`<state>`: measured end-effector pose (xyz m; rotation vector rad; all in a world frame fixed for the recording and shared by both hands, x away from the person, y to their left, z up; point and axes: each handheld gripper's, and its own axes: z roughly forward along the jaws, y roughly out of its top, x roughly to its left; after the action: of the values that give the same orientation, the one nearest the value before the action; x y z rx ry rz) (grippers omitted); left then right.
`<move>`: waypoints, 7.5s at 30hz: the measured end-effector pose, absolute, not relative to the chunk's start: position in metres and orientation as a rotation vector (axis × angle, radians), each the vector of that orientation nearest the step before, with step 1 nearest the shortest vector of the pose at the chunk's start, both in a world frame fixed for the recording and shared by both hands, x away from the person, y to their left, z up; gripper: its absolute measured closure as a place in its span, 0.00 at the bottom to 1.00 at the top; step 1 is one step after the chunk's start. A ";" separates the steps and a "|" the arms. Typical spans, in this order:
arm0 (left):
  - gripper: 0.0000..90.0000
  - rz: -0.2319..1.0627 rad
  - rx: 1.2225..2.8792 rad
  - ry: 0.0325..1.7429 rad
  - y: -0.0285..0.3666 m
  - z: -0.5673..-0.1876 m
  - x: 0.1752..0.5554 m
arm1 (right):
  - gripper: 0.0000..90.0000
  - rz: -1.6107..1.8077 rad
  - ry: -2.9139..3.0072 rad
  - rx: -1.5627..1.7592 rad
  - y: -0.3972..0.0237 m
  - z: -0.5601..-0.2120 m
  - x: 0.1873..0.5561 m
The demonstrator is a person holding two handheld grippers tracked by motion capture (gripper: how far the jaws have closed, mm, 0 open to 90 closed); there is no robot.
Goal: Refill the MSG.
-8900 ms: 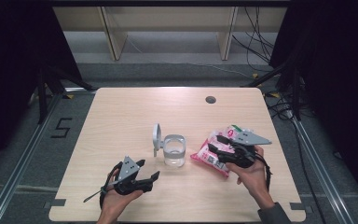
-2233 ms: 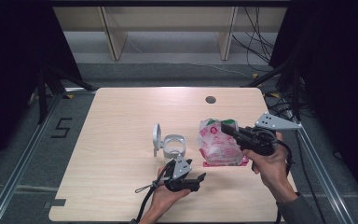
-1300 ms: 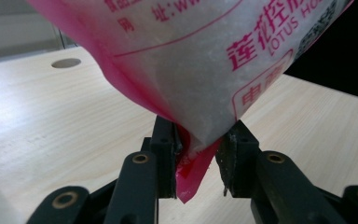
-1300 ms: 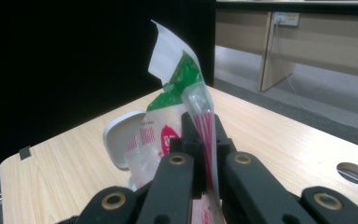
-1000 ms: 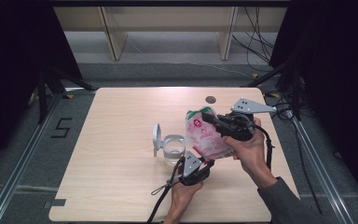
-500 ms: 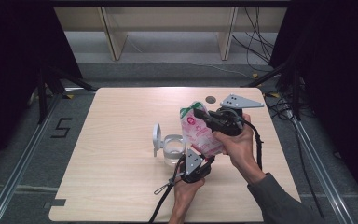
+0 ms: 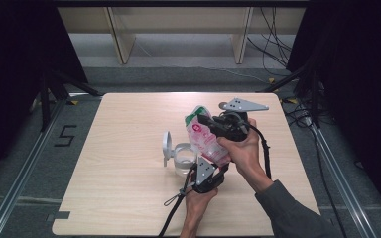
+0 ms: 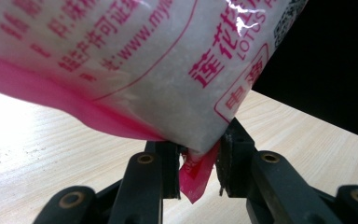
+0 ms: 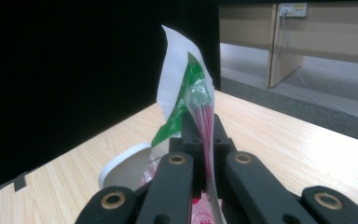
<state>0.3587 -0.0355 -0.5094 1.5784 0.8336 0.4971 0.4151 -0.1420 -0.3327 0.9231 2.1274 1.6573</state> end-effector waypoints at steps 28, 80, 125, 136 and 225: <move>0.81 0.445 1.568 0.819 -0.037 -0.513 0.361 | 1.00 1.568 2.247 0.922 -0.107 -0.349 0.421; 0.82 0.425 1.534 0.781 -0.037 -0.515 0.368 | 1.00 1.474 2.301 0.843 -0.090 -0.354 0.424; 0.82 0.428 1.521 0.778 -0.036 -0.514 0.368 | 1.00 1.476 2.275 0.859 -0.090 -0.347 0.422; 0.83 0.412 1.512 0.778 -0.037 -0.513 0.367 | 1.00 1.431 2.291 0.815 -0.081 -0.352 0.420; 0.83 0.479 1.526 0.681 -0.041 -0.505 0.369 | 1.00 1.389 2.334 0.847 -0.078 -0.343 0.428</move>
<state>0.3687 -0.0412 -0.5050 1.5257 0.6806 0.4793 0.4278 -0.0778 -0.3433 0.8469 2.3338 1.3887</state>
